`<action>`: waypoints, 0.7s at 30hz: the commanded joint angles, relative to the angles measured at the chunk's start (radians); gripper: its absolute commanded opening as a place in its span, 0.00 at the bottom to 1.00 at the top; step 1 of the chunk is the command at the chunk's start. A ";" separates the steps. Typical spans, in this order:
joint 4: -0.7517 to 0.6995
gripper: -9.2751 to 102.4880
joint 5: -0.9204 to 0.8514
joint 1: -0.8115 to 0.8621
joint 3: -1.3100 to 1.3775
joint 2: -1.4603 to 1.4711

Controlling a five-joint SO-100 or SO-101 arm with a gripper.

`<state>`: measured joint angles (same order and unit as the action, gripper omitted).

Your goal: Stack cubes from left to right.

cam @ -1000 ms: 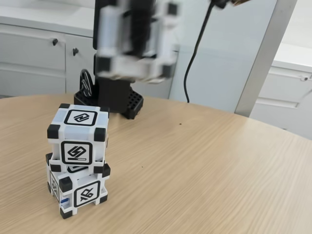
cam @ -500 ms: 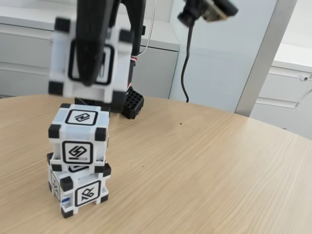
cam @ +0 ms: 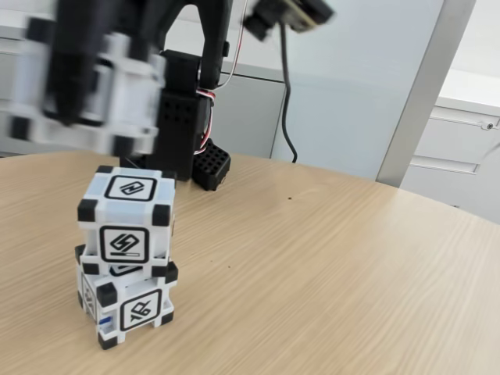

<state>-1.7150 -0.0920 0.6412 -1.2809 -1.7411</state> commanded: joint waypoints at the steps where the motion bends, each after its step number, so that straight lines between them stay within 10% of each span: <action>1: -0.006 0.22 -0.014 0.020 0.025 -0.005; 21: -0.006 0.21 -0.037 0.003 -0.091 -0.021</action>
<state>-1.7150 -0.1181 0.6473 -1.3744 -1.7395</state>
